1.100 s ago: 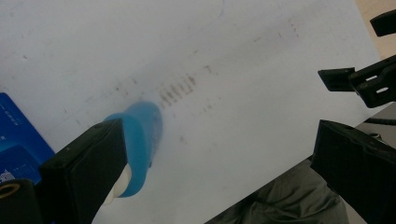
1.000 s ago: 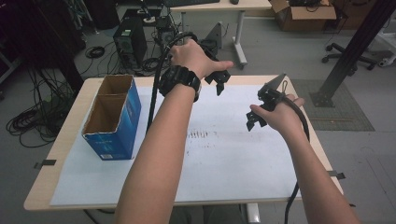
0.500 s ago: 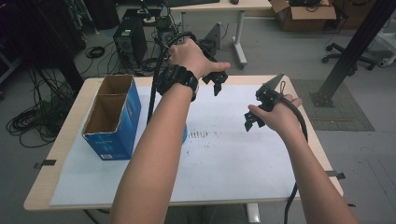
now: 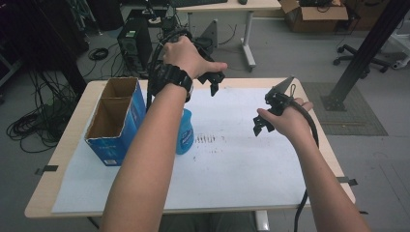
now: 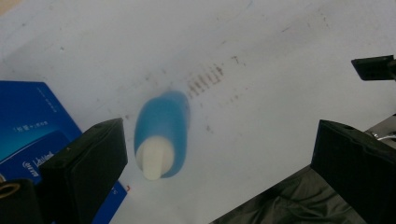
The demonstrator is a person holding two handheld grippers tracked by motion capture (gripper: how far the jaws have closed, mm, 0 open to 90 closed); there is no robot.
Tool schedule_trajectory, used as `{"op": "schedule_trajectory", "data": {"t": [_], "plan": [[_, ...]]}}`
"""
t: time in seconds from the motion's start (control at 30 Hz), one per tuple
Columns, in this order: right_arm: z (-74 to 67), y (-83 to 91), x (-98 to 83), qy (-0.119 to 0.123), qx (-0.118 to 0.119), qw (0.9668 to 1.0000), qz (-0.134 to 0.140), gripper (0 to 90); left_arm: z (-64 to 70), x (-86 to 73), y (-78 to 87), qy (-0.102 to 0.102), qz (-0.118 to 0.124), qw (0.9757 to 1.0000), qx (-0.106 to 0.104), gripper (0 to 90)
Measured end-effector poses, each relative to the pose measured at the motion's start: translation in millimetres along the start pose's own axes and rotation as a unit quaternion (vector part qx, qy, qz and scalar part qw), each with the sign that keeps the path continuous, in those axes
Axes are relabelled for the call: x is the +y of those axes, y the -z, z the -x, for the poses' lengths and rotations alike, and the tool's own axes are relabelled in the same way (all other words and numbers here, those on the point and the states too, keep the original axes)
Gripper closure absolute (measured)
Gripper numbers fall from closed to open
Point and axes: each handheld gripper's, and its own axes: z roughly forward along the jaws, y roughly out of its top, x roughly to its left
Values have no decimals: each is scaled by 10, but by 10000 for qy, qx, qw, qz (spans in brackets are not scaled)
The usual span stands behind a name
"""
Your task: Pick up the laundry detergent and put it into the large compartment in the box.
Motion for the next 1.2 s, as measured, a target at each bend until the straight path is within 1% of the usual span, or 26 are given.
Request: {"op": "schedule_trajectory", "data": {"t": [0.03, 0.23, 0.27, 0.3, 0.47, 0.57, 0.67, 0.73, 0.8, 0.83, 0.9, 0.97, 1.03, 1.2], "plan": [[0, 0, 0, 0, 0, 10000, 0, 39, 0, 0, 0, 0, 0, 10000, 0, 39], [8, -2, -2, 4, 3, 10000, 0, 39, -117, -49, 29, 6, 1, 10000, 31, 38], [8, -2, -2, 4, 3, 10000, 0, 39, -117, -49, 29, 6, 1, 10000, 31, 38], [14, -14, -3, -2, 10, 10000, 5, 39, -150, -63, 26, -37, -15, 10000, 52, 38], [28, -37, -4, 1, 4, 10000, 3, 39, -195, -85, 7, -54, -51, 9999, 98, 38], [29, -44, -4, -9, 6, 10000, -17, 39, -248, -114, -37, -60, -111, 9998, 129, 39], [31, -62, -5, -3, 6, 10000, -12, 39, -265, -128, -66, -58, -155, 9998, 140, 39], [30, -67, -5, 7, 2, 10000, -21, 39, -282, -148, -104, -38, -194, 9996, 200, 39], [27, -77, -5, 6, 8, 10000, -23, 39, -297, -162, -132, -32, -216, 9996, 168, 38], [22, -87, -5, 5, 3, 10000, -20, 39, -307, -178, -173, -13, -248, 9996, 155, 38], [17, -92, -5, 1, 4, 10000, -33, 39, -309, -185, -196, -1, -255, 9995, 164, 39], [7, -103, -4, 14, 5, 10000, -38, 40, -317, -197, -241, -3, -320, 9992, 219, 40], [-1, -114, -5, 27, -1, 10000, -29, 39, -323, -209, -274, 14, -330, 9993, 186, 39], [-20, -140, -8, 39, 3, 10000, -50, 39, -329, -247, -377, 39, -405, 9990, 186, 38]]}}
